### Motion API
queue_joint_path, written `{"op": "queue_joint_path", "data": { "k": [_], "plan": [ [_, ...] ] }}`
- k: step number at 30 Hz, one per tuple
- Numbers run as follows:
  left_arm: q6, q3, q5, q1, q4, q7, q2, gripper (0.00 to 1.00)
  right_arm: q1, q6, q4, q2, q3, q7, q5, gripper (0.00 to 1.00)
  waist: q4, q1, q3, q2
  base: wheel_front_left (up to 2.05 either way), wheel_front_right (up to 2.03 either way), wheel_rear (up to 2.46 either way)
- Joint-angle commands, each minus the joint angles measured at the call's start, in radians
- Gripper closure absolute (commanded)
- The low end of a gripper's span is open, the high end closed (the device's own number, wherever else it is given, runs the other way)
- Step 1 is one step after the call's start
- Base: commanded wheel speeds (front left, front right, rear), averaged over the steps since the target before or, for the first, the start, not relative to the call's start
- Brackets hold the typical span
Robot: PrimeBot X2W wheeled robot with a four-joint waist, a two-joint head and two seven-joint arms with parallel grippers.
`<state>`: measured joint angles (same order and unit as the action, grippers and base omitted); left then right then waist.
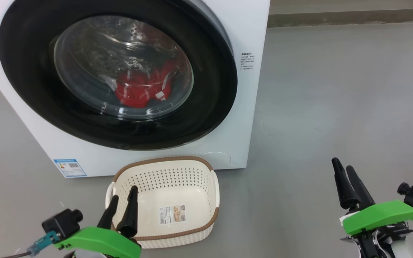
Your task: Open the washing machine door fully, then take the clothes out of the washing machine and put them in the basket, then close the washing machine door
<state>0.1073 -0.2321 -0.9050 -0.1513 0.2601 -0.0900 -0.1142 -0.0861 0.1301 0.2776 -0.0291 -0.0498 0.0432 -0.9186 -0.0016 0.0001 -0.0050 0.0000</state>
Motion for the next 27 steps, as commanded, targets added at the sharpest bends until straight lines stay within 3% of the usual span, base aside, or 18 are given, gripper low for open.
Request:
{"op": "queue_joint_path", "data": {
  "k": [1, 27],
  "plan": [
    [0.012, 0.009, 0.038, -0.061, -0.034, -0.013, -0.023, 0.0, -0.057, 0.0, -0.036, -0.014, 0.015, 0.012, 0.034, 0.0, 0.0, 0.0, 0.0, 0.0, 0.0, 0.0, 0.0],
    [0.098, -0.07, 0.275, -0.117, -0.021, -0.081, -0.05, 0.0, -0.093, 0.001, -0.081, -0.018, 0.025, 0.053, 0.324, 0.0, -0.003, 0.0, -0.004, 0.0, 0.0, 0.0, 0.0]
  ]
}}
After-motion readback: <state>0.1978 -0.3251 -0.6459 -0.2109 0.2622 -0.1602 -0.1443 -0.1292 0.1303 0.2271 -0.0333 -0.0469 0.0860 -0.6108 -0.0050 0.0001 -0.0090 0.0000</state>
